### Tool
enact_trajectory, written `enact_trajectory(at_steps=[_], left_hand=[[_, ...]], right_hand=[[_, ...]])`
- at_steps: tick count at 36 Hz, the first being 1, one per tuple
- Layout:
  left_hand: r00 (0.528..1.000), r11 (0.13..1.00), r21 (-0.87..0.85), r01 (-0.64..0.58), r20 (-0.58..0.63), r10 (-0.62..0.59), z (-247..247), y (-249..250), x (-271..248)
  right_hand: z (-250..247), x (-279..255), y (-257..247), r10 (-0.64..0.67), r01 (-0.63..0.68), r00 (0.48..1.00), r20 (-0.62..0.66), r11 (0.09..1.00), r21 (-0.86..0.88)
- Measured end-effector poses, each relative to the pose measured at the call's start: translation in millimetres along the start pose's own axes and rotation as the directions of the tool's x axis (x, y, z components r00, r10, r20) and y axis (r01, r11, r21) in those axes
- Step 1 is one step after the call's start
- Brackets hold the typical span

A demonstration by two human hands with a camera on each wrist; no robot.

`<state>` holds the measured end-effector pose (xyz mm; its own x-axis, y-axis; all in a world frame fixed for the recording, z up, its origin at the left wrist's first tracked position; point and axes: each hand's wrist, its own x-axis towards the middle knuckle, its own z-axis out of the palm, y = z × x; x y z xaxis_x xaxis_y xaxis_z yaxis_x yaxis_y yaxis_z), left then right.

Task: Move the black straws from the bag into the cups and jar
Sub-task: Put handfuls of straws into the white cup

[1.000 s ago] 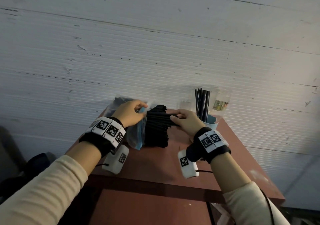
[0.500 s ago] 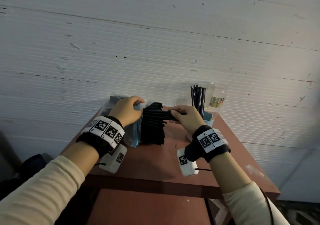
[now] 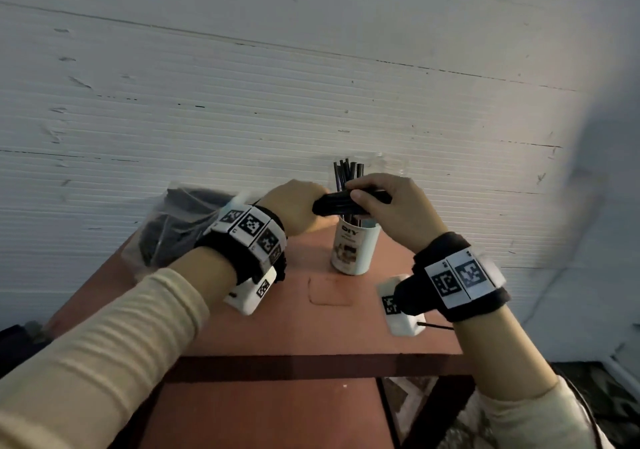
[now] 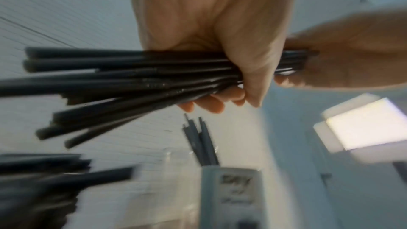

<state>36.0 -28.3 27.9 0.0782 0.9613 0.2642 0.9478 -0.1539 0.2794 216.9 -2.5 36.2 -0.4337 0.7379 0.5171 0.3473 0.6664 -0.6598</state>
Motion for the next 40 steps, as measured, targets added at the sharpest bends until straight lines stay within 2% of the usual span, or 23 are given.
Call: enact_trajectory(at_steps=[3, 6, 9, 11, 14, 18, 20, 24, 28, 31, 36, 38, 40], left_hand=[[0.993, 0.990, -0.120, -0.067, -0.104, 0.054, -5, 18, 2], [0.983, 0.946, -0.308, -0.101, -0.176, 0.047, -4, 36, 5], [0.982, 0.859, -0.502, -0.100, -0.189, 0.004, 10, 52, 9], [0.982, 0.776, -0.625, -0.077, -0.182, -0.049, 21, 61, 8], [0.965, 0.627, -0.779, -0.005, -0.168, -0.200, 44, 63, 7], [0.945, 0.521, -0.836, 0.173, -0.009, -0.328, 79, 48, 5], [0.938, 0.489, -0.844, 0.221, 0.047, -0.343, 87, 41, 2], [0.928, 0.488, -0.846, 0.216, 0.023, -0.371, 87, 38, 2], [0.938, 0.470, -0.862, 0.188, 0.015, -0.348, 83, 37, 4], [0.935, 0.473, -0.841, 0.262, 0.101, -0.339, 90, 29, 4], [0.920, 0.525, -0.770, 0.363, 0.210, -0.330, 98, 21, 1], [0.925, 0.522, -0.779, 0.348, 0.194, -0.327, 95, 23, 1], [0.944, 0.517, -0.810, 0.277, 0.129, -0.303, 90, 24, 1]], right_hand=[[-21, 3, -6, 0.002, 0.007, 0.997, -0.072, 0.993, 0.119], [-36, 9, -13, -0.042, 0.070, 0.973, -0.227, 0.991, 0.118], [-39, 14, -21, -0.147, 0.181, 0.937, -0.317, 0.980, 0.081], [-35, 16, -25, -0.250, 0.267, 0.914, -0.320, 0.964, 0.012], [-23, 16, -21, -0.319, 0.306, 0.922, -0.219, 0.948, -0.090], [-1, 11, 2, -0.229, 0.236, 0.972, 0.058, 0.935, -0.266], [8, 8, 12, -0.210, 0.234, 0.971, 0.110, 0.926, -0.297], [11, 10, 11, -0.267, 0.268, 0.963, 0.035, 0.941, -0.206], [14, 11, 7, -0.310, 0.302, 0.950, -0.035, 0.943, -0.137], [19, 9, 9, -0.290, 0.288, 0.957, 0.007, 0.945, -0.157], [21, 7, 8, -0.306, 0.302, 0.952, -0.002, 0.942, -0.144], [18, 6, 6, -0.279, 0.275, 0.960, -0.015, 0.953, -0.126], [15, 4, 5, -0.214, 0.209, 0.975, -0.053, 0.974, -0.092]])
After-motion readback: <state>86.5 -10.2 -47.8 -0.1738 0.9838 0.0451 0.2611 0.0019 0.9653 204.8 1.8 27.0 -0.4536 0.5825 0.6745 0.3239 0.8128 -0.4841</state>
